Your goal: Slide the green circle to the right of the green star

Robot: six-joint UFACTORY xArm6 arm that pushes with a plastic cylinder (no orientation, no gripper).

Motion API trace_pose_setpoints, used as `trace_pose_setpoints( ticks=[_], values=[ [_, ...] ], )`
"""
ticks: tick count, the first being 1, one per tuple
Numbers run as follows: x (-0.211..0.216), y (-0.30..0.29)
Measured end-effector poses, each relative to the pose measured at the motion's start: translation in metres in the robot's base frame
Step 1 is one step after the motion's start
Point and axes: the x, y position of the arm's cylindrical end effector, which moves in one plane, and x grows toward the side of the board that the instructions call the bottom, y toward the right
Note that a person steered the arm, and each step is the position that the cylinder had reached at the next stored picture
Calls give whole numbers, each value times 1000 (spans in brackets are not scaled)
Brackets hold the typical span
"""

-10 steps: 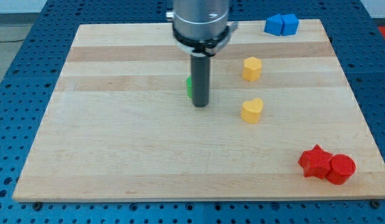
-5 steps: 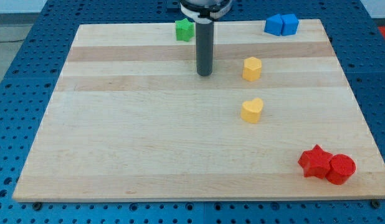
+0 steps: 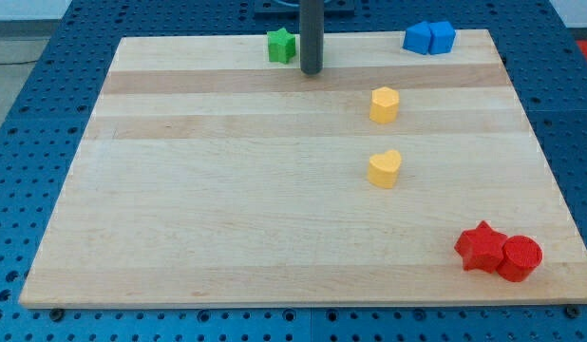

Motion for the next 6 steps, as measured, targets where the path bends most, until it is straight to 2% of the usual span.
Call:
trace_pose_setpoints(
  ticks=[3,6],
  values=[
    [-3,52],
    [-22,45]
  ],
)
